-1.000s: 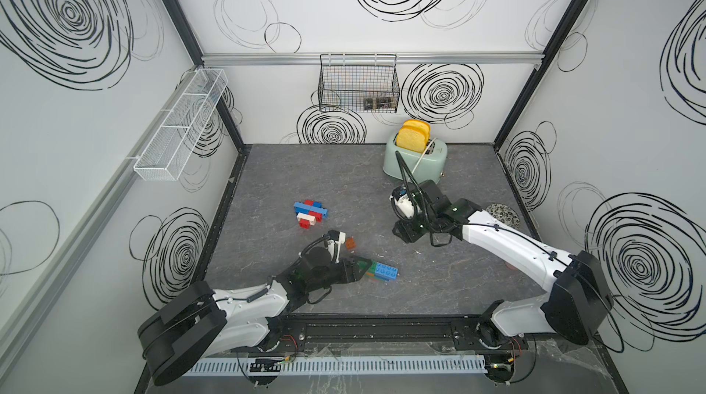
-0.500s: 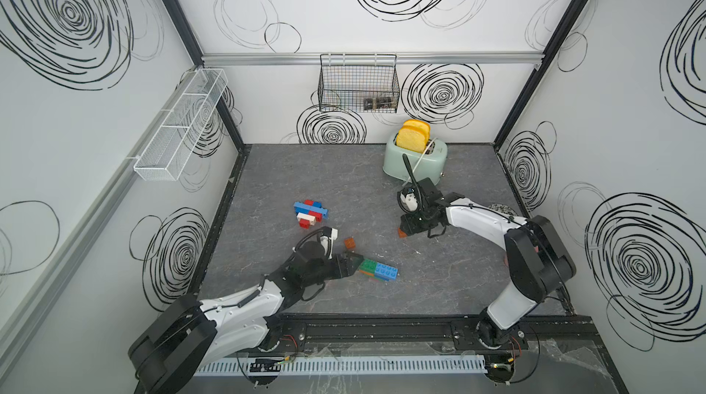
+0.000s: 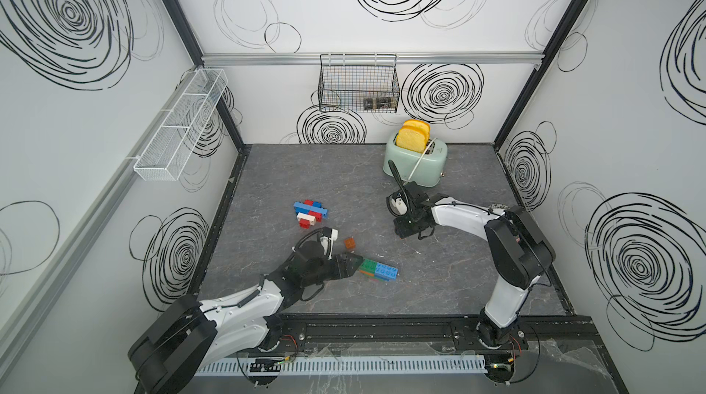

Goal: Assemble a heart with lego
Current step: Pick up the lego brick from the center of the board.

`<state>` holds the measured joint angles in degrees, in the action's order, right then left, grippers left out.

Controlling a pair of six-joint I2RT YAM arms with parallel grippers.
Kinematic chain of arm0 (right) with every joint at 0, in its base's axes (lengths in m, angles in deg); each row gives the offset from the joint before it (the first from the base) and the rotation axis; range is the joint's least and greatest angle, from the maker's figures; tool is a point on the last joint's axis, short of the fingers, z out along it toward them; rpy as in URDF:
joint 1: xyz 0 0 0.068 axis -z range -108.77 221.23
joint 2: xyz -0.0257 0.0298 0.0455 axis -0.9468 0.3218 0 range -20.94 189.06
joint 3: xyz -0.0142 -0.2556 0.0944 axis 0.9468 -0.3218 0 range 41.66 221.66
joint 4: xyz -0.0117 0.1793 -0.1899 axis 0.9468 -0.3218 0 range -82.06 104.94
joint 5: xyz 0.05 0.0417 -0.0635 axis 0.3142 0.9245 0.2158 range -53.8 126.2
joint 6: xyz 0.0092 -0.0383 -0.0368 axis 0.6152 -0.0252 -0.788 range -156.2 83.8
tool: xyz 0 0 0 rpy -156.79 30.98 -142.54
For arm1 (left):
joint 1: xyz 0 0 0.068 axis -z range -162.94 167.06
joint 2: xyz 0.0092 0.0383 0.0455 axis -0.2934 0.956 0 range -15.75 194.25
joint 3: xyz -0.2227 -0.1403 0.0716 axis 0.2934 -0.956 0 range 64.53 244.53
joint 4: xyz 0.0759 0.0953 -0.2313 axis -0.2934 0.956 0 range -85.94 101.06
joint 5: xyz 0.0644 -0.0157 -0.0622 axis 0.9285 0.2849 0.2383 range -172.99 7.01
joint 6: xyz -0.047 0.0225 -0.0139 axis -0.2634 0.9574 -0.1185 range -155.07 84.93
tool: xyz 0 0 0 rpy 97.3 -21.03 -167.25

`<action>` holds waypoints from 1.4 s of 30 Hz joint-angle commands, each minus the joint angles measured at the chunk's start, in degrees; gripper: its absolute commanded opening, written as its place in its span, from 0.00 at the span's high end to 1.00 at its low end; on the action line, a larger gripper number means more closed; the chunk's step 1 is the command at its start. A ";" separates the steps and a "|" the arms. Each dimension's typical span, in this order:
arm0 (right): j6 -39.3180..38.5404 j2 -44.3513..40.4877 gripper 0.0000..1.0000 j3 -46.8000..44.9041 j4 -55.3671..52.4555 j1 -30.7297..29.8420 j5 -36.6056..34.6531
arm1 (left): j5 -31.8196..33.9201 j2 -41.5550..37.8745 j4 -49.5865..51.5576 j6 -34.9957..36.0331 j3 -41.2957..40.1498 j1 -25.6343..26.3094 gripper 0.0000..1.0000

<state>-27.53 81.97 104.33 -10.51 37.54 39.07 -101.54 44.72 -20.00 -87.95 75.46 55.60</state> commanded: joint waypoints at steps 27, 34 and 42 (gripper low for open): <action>-1.89 0.54 0.63 2.30 -5.88 -4.63 -6.74 | -1.93 2.56 -3.95 0.79 0.91 0.57 0.22; -2.49 -0.45 0.65 1.75 -6.08 -4.96 -6.14 | -2.28 4.68 -4.24 1.90 2.13 1.83 0.21; -7.11 -8.22 0.67 4.63 -10.58 -8.48 -2.79 | -3.01 7.44 -7.38 0.79 3.37 2.68 0.20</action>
<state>-31.91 78.12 106.65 -17.42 31.05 34.24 -104.01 51.32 -23.49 -87.08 76.93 57.94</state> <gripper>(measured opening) 0.343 0.800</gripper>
